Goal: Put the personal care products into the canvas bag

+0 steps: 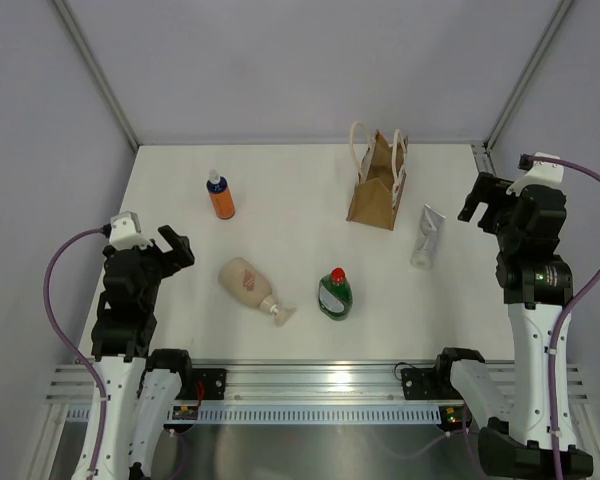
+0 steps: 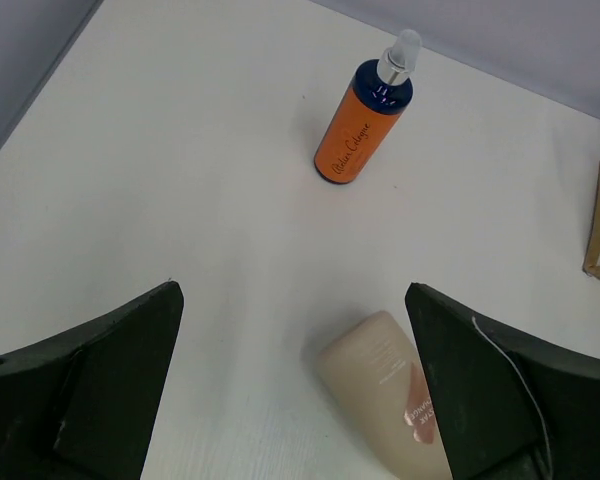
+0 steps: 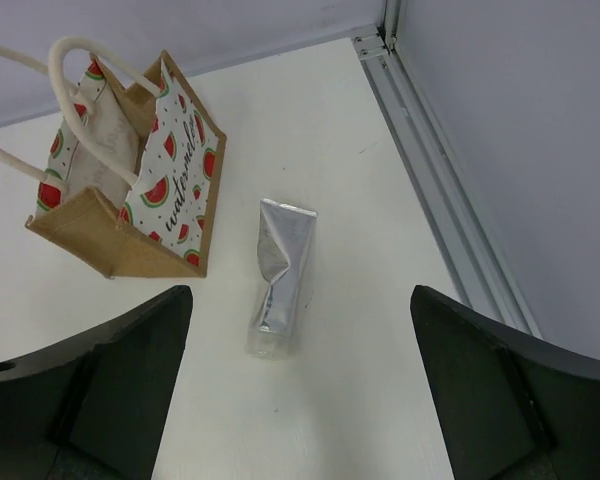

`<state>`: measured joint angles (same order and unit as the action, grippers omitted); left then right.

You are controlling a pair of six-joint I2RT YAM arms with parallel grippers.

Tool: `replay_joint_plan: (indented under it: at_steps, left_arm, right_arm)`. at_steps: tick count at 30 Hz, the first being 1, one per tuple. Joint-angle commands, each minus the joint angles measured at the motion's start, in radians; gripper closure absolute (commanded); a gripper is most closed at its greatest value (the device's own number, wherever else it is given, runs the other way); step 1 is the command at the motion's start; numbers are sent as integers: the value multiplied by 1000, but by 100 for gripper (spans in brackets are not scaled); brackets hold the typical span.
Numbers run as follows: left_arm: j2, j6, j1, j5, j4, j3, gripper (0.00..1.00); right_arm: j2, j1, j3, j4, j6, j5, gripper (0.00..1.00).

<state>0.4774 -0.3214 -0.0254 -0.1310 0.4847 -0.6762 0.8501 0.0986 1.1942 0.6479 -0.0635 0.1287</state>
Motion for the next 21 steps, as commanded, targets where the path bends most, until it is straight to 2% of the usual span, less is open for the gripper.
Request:
replay_joint_plan:
  at_steps: [1,3,4,5,7,10,11,14,18,19,21]
  left_arm:
    - [-2,-27,4,22,-8,-6,1]
    - [24,-54,4,5,8,-26,1]
    - [35,-65,4,-4,20,-31,1]
    - [52,-74,4,-12,25,-34,1]
    - [107,-70,4,-13,32,-49,1]
    - [193,5,4,39,8,-60,1]
    - [211,39,4,72,-10,-57,1]
    - [282,183,4,161,-98,-37,1]
    - [358,330,4,220,-268,7,1]
    - [378,356,5,235,-352,15,1]
    - [447,413,10,354,-447,30,1]
  right_arm:
    - [-13,3,19,36,86,-50,0]
    - [-20,3,31,88,250,-203,0]
    - [-23,3,39,138,481,-310,1]
    - [-20,3,45,276,617,-510,0]
    - [-5,3,61,381,810,-609,1]
    - [23,3,77,479,870,-757,0]
    - [35,3,84,522,875,-859,1]
    - [63,3,64,480,812,-1001,1]
    - [113,3,71,432,780,-1098,1]
    - [136,3,77,426,775,-1112,1]
    - [158,3,85,400,774,-1118,0]
